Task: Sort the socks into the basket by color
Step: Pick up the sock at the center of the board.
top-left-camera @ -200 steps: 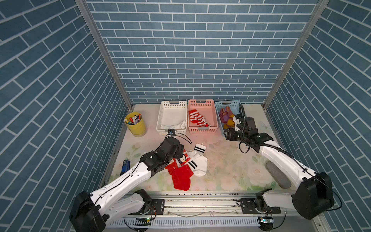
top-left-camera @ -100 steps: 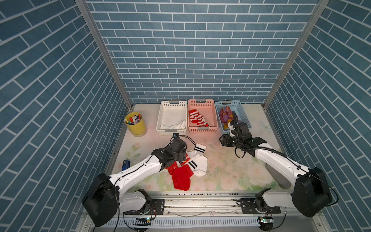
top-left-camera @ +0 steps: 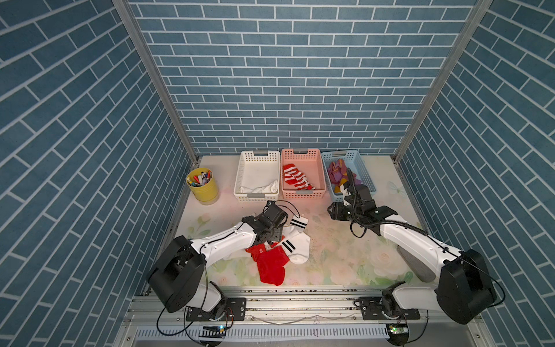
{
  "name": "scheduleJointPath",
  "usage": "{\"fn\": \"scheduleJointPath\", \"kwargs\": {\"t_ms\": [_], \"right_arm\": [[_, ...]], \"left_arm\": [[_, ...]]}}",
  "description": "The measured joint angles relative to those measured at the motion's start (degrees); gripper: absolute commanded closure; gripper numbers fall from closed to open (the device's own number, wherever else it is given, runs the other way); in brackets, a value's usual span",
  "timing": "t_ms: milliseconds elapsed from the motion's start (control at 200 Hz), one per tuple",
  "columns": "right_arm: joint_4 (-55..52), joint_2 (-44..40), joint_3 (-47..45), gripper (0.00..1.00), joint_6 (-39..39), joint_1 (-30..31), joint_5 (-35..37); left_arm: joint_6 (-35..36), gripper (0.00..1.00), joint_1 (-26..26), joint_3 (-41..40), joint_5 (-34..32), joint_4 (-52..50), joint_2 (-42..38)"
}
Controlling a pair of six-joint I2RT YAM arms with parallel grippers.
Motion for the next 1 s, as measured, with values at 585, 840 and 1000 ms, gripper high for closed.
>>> {"fn": "scheduleJointPath", "kwargs": {"t_ms": [585, 840, 1000], "right_arm": [[-0.11, -0.59, -0.66, 0.39, 0.02, 0.0, 0.2], [-0.13, -0.92, -0.66, 0.39, 0.0, 0.02, 0.28], [-0.11, -1.05, -0.68, 0.39, 0.02, 0.0, 0.48]], "left_arm": [[1.81, 0.73, 0.0, 4.28, -0.39, -0.85, 7.23], [2.93, 0.93, 0.0, 4.98, 0.74, -0.79, 7.45], [3.28, 0.97, 0.0, 5.53, 0.96, -1.25, 7.45]]}}
